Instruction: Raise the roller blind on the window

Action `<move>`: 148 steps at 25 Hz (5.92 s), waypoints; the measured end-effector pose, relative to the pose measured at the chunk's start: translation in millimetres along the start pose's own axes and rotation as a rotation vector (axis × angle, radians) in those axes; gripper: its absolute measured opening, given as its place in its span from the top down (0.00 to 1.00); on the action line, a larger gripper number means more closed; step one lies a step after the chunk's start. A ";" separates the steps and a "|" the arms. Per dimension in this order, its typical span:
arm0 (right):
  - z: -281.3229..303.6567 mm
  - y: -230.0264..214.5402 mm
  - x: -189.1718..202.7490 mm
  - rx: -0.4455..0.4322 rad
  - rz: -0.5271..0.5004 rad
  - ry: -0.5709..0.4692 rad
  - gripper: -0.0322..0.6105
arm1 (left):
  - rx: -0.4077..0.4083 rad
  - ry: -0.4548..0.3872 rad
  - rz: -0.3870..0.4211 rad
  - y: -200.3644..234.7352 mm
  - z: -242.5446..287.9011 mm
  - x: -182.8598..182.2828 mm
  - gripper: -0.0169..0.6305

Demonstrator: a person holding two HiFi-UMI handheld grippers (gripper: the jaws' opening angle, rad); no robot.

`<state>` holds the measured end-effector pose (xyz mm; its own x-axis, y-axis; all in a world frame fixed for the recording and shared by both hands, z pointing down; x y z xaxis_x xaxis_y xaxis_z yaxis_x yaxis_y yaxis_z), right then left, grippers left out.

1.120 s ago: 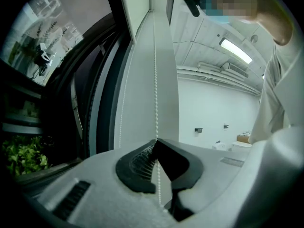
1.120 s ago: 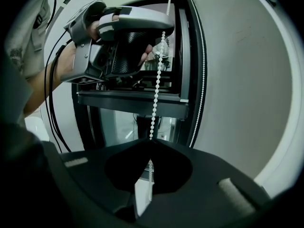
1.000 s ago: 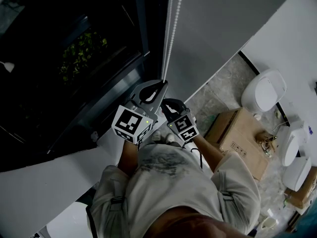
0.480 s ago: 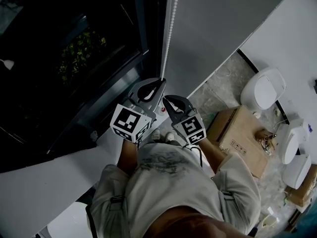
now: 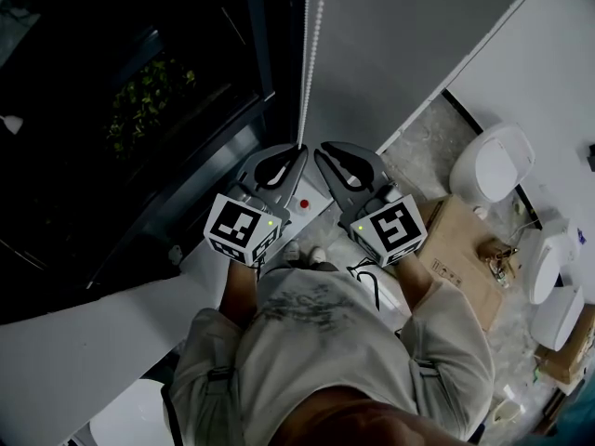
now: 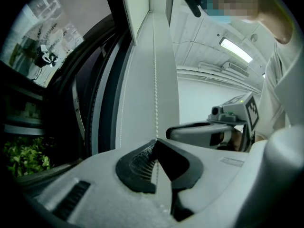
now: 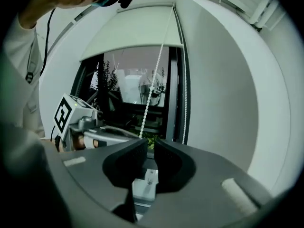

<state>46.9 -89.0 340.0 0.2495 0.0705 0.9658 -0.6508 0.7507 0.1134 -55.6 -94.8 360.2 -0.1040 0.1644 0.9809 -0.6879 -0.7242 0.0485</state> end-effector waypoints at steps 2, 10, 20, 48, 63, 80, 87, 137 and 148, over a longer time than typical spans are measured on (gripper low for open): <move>1.3 -3.4 -18.9 -0.009 -0.024 -0.042 0.85 | 0.000 0.001 -0.001 -0.5 0.4 0.1 0.95; 5.9 -8.5 -73.3 -0.052 -0.081 -0.077 0.79 | -0.012 0.002 -0.001 -1.6 -0.4 -0.5 0.95; 4.7 -15.4 -107.9 -0.095 -0.047 -0.172 0.79 | -0.026 0.001 -0.005 3.9 2.5 -0.3 0.95; 23.9 -22.5 -69.7 -0.101 -0.024 -0.154 0.93 | 0.005 0.062 -0.074 8.6 26.4 41.0 0.95; 34.4 -10.7 -29.3 -0.088 0.005 -0.084 0.93 | 0.020 0.144 -0.109 10.6 33.7 84.2 0.95; 37.0 -7.1 1.6 -0.083 0.016 -0.032 0.93 | 0.016 0.196 -0.144 7.7 38.6 113.7 0.95; 37.1 -4.8 1.3 -0.082 0.008 -0.036 0.93 | -0.010 0.146 -0.140 7.2 19.3 97.6 0.90; 51.5 15.5 40.4 -0.091 -0.006 0.051 0.93 | -0.041 -0.040 0.062 11.0 6.1 -63.7 0.95; 58.5 20.0 68.0 -0.092 0.017 0.108 0.93 | -0.034 0.015 0.027 15.0 13.6 -35.0 0.95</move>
<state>8.9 -107.6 421.6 0.3177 0.1506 0.9362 -0.5883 0.8056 0.0700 -52.5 -120.6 329.2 -0.1339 0.1552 0.9788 -0.7085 -0.7055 0.0149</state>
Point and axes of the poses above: the fingertips, and each gripper's own axes: z forward along the fingers, y to its left, x out of its underside, the point moved 6 cm from there along -z, backward along the fingers, and after that the axes turned 9 degrees about y, right-handed, at the moved point
